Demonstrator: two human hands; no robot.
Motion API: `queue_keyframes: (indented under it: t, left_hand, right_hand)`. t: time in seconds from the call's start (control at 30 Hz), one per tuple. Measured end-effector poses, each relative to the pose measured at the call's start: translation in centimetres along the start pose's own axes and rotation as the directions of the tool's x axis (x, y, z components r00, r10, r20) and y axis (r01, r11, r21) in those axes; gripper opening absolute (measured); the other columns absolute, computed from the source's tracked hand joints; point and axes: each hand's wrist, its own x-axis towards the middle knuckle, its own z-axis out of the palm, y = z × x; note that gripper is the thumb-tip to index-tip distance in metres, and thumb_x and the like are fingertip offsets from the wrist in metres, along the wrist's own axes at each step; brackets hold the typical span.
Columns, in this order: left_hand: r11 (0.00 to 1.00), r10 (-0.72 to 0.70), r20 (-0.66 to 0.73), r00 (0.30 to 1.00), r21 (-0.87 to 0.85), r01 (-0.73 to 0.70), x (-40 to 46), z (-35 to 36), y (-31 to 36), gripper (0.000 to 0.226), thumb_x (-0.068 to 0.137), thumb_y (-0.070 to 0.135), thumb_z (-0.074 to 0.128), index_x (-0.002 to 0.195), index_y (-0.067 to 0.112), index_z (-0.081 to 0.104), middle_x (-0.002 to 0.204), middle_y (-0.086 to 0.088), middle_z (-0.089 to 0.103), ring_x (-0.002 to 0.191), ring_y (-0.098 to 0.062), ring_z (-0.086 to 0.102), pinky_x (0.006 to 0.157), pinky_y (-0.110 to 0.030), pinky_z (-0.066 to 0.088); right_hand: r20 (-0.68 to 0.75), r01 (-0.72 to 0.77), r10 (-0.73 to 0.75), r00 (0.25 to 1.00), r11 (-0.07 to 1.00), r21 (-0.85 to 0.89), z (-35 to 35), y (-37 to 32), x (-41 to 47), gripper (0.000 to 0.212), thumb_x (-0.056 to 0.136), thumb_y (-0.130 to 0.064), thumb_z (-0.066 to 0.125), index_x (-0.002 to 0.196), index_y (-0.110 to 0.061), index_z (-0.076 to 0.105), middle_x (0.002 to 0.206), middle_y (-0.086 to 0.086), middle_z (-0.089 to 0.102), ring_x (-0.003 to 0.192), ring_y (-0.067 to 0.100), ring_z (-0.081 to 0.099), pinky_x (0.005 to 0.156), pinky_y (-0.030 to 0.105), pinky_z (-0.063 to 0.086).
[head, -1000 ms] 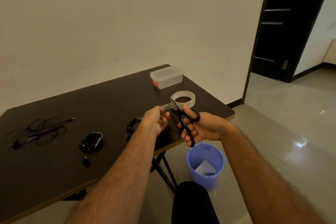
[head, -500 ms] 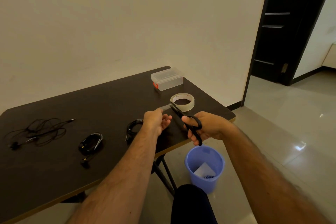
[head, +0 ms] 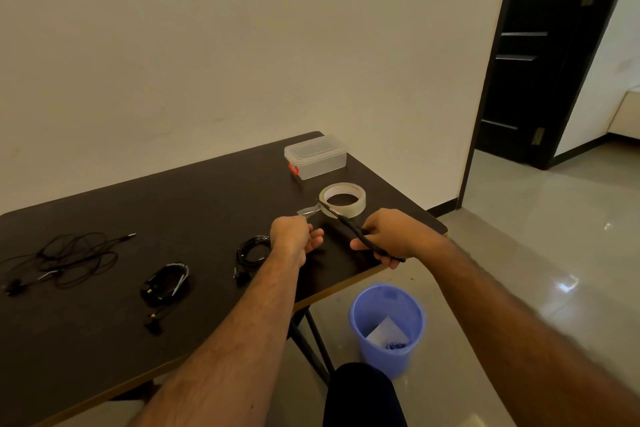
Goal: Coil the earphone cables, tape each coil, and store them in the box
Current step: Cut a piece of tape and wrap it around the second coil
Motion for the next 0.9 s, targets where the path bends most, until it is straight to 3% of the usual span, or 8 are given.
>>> queue_keyframes:
  t: [0.13, 0.23, 0.6, 0.8, 0.9]
  left_hand:
    - [1.000, 0.012, -0.024, 1.000, -0.027, -0.013, 0.5, 0.1, -0.1, 0.026, 0.102, 0.015, 0.048, 0.126, 0.008, 0.056, 0.099, -0.009, 0.064, 0.078, -0.015, 0.069, 0.059, -0.025, 0.057]
    - [0.999, 0.015, -0.025, 1.000, -0.033, -0.016, 0.6, 0.3, -0.2, 0.028, 0.102, 0.016, 0.048, 0.128, 0.008, 0.054, 0.099, -0.009, 0.064, 0.077, -0.015, 0.069, 0.058, -0.025, 0.057]
    - [0.999, 0.025, -0.008, 1.000, -0.031, -0.026, 1.2, 0.3, -0.4, 0.028, 0.102, 0.014, 0.050, 0.129, 0.009, 0.053, 0.103, -0.011, 0.063, 0.080, -0.017, 0.069, 0.058, -0.026, 0.056]
    - [0.995, 0.057, 0.009, 0.998, -0.078, -0.056, 1.1, 0.4, -0.5, 0.009, 0.102, 0.016, 0.048, 0.111, 0.016, 0.051, 0.106, -0.010, 0.063, 0.086, -0.018, 0.069, 0.066, -0.029, 0.059]
    - [0.987, 0.110, 0.070, 0.992, -0.122, -0.101, 0.8, 0.9, -0.9, 0.016, 0.102, 0.019, 0.049, 0.117, 0.016, 0.054, 0.110, -0.007, 0.063, 0.093, -0.019, 0.069, 0.072, -0.031, 0.061]
  right_hand:
    - [-0.047, 0.018, -0.027, 0.999, 0.982, -0.189, 0.0, -0.1, 0.1, 0.041, 0.091, -0.041, 0.064, 0.119, -0.011, 0.061, 0.099, 0.011, 0.067, 0.077, 0.016, 0.064, 0.075, 0.028, 0.057]
    - [-0.087, 0.010, -0.042, 0.995, 0.940, -0.341, -0.1, -0.3, 0.6, 0.046, 0.089, -0.046, 0.065, 0.121, -0.013, 0.062, 0.105, 0.008, 0.066, 0.093, 0.018, 0.062, 0.084, 0.029, 0.052]
    - [-0.140, -0.053, -0.014, 0.990, 0.882, -0.468, -0.2, -0.6, 1.2, 0.044, 0.090, -0.045, 0.065, 0.121, -0.013, 0.061, 0.108, 0.007, 0.066, 0.098, 0.020, 0.063, 0.090, 0.033, 0.052]
    - [-0.202, -0.080, -0.024, 0.979, 0.869, -0.488, -0.2, -0.6, 1.0, 0.042, 0.092, -0.041, 0.064, 0.123, -0.012, 0.060, 0.111, 0.008, 0.066, 0.099, 0.019, 0.063, 0.089, 0.032, 0.051]
    - [-0.248, -0.096, -0.032, 0.968, 0.868, -0.487, -0.1, -0.7, 0.9, 0.034, 0.094, -0.033, 0.063, 0.122, -0.013, 0.061, 0.109, 0.008, 0.067, 0.097, 0.018, 0.063, 0.091, 0.032, 0.051]
